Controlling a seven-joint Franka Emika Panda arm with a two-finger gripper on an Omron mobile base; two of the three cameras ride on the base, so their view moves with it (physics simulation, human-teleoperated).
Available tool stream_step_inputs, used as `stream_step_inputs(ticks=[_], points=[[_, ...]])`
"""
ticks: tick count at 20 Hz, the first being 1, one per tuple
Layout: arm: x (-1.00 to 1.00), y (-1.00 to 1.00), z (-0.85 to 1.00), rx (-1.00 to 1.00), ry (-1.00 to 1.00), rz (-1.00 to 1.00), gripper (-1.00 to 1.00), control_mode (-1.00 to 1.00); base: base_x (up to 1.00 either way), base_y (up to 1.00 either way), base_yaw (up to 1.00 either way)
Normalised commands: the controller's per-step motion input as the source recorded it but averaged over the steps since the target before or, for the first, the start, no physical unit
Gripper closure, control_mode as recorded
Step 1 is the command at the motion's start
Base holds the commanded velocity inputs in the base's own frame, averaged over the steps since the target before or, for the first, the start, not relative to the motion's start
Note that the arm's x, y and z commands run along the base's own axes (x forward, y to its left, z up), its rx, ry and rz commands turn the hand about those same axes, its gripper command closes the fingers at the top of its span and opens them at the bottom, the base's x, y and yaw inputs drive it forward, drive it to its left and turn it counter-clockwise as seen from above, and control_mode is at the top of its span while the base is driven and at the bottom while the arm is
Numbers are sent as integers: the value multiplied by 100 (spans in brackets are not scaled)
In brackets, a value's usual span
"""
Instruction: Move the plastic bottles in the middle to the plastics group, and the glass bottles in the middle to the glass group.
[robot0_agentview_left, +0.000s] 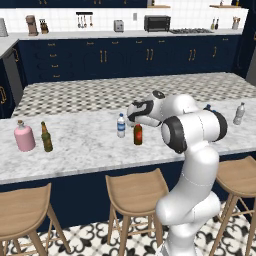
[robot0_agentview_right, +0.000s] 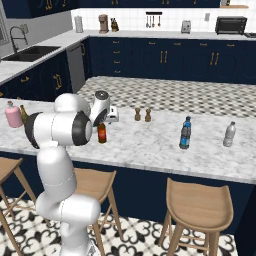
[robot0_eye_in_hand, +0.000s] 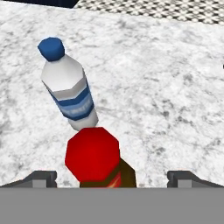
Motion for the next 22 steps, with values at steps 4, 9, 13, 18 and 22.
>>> stream_step_inputs(ticks=[4, 9, 13, 18, 22], points=[[0, 0, 0, 0, 0, 0, 100, -100, 0, 0, 0], [0, 0, 0, 0, 0, 0, 100, -100, 0, 0, 0], [0, 0, 0, 0, 0, 0, 100, -100, 0, 0, 0], [-4, 0, 0, 0, 0, 0, 100, -100, 0, 0, 0], [-31, 0, 19, 0, -3, 0, 100, -100, 0, 0, 0]])
